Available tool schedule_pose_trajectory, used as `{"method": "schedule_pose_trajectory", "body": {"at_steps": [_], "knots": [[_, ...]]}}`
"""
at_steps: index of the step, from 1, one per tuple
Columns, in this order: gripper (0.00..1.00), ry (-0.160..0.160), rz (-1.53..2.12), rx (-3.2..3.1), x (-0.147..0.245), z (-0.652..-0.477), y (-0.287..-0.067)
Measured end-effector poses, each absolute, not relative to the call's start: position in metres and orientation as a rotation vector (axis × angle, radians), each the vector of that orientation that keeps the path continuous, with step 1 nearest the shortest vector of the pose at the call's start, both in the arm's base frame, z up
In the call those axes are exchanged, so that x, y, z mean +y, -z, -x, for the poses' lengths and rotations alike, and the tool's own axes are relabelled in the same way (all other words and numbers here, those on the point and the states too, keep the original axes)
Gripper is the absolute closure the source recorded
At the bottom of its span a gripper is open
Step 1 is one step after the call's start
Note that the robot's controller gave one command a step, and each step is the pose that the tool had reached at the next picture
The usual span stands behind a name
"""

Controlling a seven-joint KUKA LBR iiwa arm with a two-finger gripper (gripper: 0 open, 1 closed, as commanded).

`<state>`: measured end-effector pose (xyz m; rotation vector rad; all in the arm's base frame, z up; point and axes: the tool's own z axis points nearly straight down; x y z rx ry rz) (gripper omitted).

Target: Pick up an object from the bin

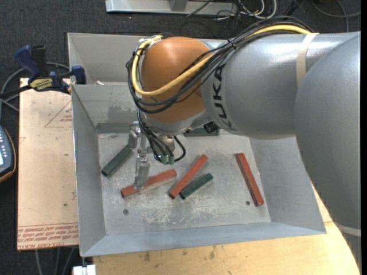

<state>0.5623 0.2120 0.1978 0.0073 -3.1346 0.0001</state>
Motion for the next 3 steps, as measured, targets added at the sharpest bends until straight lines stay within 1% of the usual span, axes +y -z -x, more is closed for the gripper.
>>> {"method": "schedule_pose_trajectory", "body": {"at_steps": [1,2,3], "knots": [[0.0,-0.004,-0.241,-3.123,0.15,-0.507,-0.094],[0.0,0.004,-0.504,-3.105,0.201,-0.572,-0.07],[1.0,0.004,-0.5,-3.105,0.2,-0.572,-0.071]]}}
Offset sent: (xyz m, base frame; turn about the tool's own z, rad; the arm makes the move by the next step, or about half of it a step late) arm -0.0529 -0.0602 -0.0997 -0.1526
